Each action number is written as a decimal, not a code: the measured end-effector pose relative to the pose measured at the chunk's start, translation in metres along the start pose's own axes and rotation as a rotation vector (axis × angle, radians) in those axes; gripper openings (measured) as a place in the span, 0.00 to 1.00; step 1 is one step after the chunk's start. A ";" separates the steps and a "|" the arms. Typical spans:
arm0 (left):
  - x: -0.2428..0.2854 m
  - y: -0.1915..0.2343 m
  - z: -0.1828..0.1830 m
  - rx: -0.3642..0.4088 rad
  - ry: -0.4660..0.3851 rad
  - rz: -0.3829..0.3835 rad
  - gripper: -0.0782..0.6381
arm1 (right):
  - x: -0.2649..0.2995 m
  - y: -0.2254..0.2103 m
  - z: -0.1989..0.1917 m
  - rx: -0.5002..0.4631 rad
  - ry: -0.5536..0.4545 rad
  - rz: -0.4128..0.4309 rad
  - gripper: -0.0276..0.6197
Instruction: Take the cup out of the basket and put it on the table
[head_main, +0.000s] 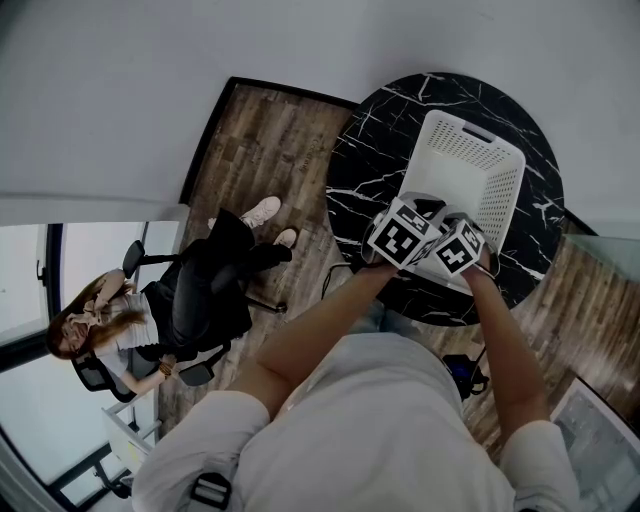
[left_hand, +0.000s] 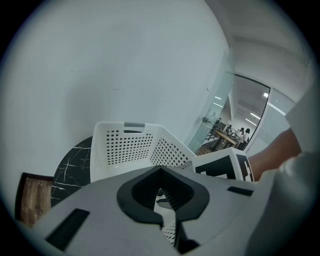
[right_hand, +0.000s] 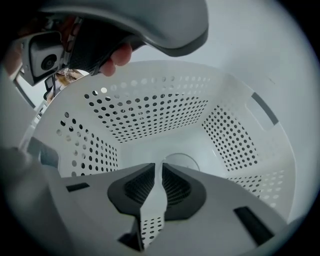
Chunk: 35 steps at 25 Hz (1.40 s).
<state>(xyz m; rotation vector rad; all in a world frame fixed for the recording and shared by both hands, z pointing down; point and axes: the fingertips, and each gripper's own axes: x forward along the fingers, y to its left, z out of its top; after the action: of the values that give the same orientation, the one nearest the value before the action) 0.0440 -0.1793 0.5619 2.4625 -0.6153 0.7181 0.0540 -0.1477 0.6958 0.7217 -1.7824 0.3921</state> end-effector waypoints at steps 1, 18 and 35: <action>0.000 0.000 -0.001 0.002 0.002 0.000 0.10 | 0.001 0.000 0.000 -0.003 0.001 -0.001 0.11; -0.007 0.002 -0.002 -0.005 -0.008 0.015 0.10 | -0.004 0.003 0.002 -0.013 -0.022 0.009 0.08; -0.016 -0.007 0.004 0.017 -0.021 0.016 0.10 | -0.056 -0.007 0.014 0.008 -0.091 -0.028 0.08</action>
<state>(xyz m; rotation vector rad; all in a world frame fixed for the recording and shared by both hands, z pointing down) 0.0368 -0.1719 0.5471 2.4864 -0.6400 0.7066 0.0590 -0.1455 0.6378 0.7805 -1.8552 0.3520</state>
